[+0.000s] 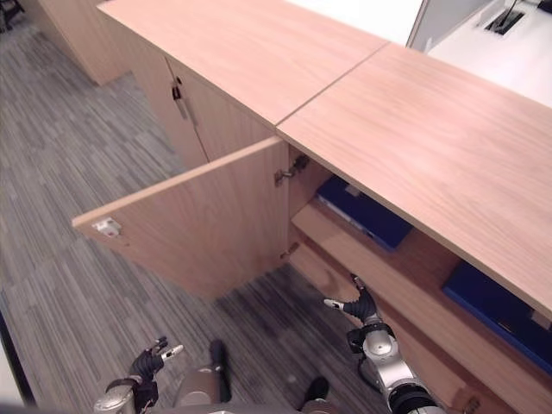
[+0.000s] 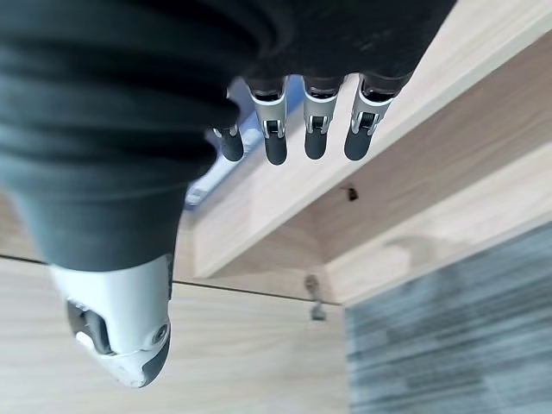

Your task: Put the empty folder in the office cabinet

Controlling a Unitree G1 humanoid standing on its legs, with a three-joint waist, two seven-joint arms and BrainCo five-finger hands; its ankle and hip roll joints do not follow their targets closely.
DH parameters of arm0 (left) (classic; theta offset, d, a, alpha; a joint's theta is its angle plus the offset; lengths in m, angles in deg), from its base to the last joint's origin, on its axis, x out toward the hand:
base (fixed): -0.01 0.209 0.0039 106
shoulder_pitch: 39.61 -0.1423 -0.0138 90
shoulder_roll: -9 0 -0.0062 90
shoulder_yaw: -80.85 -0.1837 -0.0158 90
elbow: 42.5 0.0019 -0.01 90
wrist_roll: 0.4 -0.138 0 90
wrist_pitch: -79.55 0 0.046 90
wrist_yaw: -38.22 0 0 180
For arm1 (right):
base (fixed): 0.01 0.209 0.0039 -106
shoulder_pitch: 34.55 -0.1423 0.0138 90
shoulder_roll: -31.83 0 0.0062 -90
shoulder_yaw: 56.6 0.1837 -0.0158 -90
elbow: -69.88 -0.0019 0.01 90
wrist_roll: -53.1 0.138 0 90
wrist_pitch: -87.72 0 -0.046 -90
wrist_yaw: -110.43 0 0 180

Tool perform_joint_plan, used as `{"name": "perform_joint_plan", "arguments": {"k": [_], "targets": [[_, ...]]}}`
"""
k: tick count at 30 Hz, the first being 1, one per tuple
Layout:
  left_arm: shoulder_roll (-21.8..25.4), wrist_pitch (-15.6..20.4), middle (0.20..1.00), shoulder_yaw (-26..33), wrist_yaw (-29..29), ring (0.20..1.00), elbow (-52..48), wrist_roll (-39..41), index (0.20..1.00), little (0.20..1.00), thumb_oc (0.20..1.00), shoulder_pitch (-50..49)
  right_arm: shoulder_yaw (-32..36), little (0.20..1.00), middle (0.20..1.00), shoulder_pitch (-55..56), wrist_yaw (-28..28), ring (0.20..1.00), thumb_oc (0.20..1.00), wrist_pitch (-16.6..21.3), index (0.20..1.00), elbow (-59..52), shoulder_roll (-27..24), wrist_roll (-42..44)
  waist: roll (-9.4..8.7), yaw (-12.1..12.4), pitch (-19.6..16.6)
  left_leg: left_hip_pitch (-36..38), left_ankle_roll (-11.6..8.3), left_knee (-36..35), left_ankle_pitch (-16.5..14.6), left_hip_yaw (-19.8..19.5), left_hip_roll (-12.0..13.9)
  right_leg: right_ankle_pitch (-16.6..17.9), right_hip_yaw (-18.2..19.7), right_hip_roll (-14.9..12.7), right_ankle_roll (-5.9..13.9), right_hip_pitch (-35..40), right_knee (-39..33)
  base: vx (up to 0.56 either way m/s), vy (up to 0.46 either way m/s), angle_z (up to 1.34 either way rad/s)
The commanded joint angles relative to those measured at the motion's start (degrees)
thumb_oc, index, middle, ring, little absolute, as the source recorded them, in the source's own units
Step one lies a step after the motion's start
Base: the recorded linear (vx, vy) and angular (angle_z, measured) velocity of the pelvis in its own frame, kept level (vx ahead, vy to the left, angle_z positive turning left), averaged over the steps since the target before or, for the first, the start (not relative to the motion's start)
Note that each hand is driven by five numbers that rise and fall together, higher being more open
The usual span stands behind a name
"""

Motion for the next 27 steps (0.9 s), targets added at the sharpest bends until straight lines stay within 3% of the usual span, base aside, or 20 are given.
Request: {"name": "perform_joint_plan", "arguments": {"k": [1, 9, 12, 15, 19, 20, 21, 27], "targets": [[2.3, 0.9, 1.000, -0.4, -0.7, 1.000, -1.1, -1.2, 1.000, 1.000, 1.000, -0.8, 1.3, 1.000, 1.000, -0.1, -0.9, 1.000, 1.000, 0.9, 1.000, -4.9, 1.0, -0.7, -0.11, 1.2, -1.3, 2.4, 2.50, -6.1, 2.1, -4.3, -3.7, -1.3, 4.1, -1.2, 3.56, -2.6, 4.5, 0.06, 0.186, 0.50], [4.2, 0.8, 1.000, 0.2, -1.0, 1.000, -2.5, -1.3, 1.000, 1.000, 1.000, 0.5, 1.6, 1.000, 1.000, -2.3, -0.4, 1.000, 1.000, 0.4, 1.000, -3.9, 4.6, 0.4, -2.35, 4.0, -0.3, 1.7, 5.94, -6.2, 0.3, -6.7, -7.9, -2.1, 4.3, -4.5, 5.13, -4.2, 13.9, 0.03, 0.151, 0.57], [5.1, 1.2, 1.000, 1.0, -1.8, 1.000, -3.6, -0.3, 1.000, 1.000, 1.000, 1.0, 0.4, 1.000, 1.000, -5.3, -0.1, 1.000, 1.000, 0.4, 1.000, -3.1, 6.7, 1.5, -2.78, 5.2, 1.0, 2.6, 8.10, -6.1, -0.9, -6.5, -9.2, 0.9, 6.6, -6.2, 8.06, -7.7, 22.5, 0.02, 0.185, -0.01], [5.4, 1.5, 1.000, 0.9, -2.4, 1.000, -4.1, 0.5, 1.000, 1.000, 1.000, 1.7, -0.2, 1.000, 1.000, -6.3, -0.1, 1.000, 1.000, 0.8, 1.000, -3.5, 7.7, 2.2, -2.09, 5.2, 1.7, 3.1, 9.09, -6.0, -0.8, -7.8, -9.7, 2.8, 10.2, -4.4, 9.39, -10.0, 26.4, 0.02, 0.073, -0.06], [5.4, 1.9, 1.000, -0.5, -2.5, 1.000, -4.7, 0.8, 1.000, 1.000, 1.000, 2.8, 0.0, 1.000, 1.000, -5.0, -0.1, 1.000, 1.000, 1.4, 1.000, -4.9, 7.1, 2.5, -1.43, 4.1, 1.1, 3.6, 9.43, -6.4, -0.7, -11.8, -11.4, -1.0, 15.4, -1.3, 8.38, -9.4, 25.0, 0.09, -0.019, 0.37], [5.3, 2.2, 1.000, -1.2, -2.6, 1.000, -4.5, 0.8, 1.000, 1.000, 1.000, 3.4, 0.5, 1.000, 1.000, -3.1, -0.2, 1.000, 1.000, 1.7, 1.000, -5.5, 6.4, 3.1, -1.66, 3.2, 0.4, 3.3, 9.06, -5.7, -0.7, -14.3, -11.9, -4.2, 20.8, 0.6, 6.58, -7.7, 21.2, 0.12, -0.162, 0.70], [5.3, 2.2, 1.000, -1.1, -2.6, 1.000, -4.4, 0.8, 1.000, 1.000, 1.000, 3.4, 0.4, 1.000, 1.000, -2.8, -0.3, 1.000, 1.000, 1.8, 1.000, -5.5, 6.2, 3.2, -1.75, 3.3, 0.1, 3.2, 8.83, -5.7, -0.6, -14.7, -11.9, -4.6, 21.7, 0.9, 6.30, -7.0, 20.1, 0.09, -0.219, 0.79], [4.8, 2.2, 1.000, 0.0, -3.0, 1.000, -4.5, 1.4, 1.000, 1.000, 1.000, 2.1, -0.4, 1.000, 1.000, -2.5, -1.1, 1.000, 1.000, 1.2, 1.000, -5.2, 5.1, 2.3, -2.29, 5.6, -1.3, 3.3, 6.14, -6.4, 1.1, -14.5, -9.6, -6.0, 19.4, 1.9, 5.19, -1.9, 10.3, -0.01, -0.221, 0.17]]}}
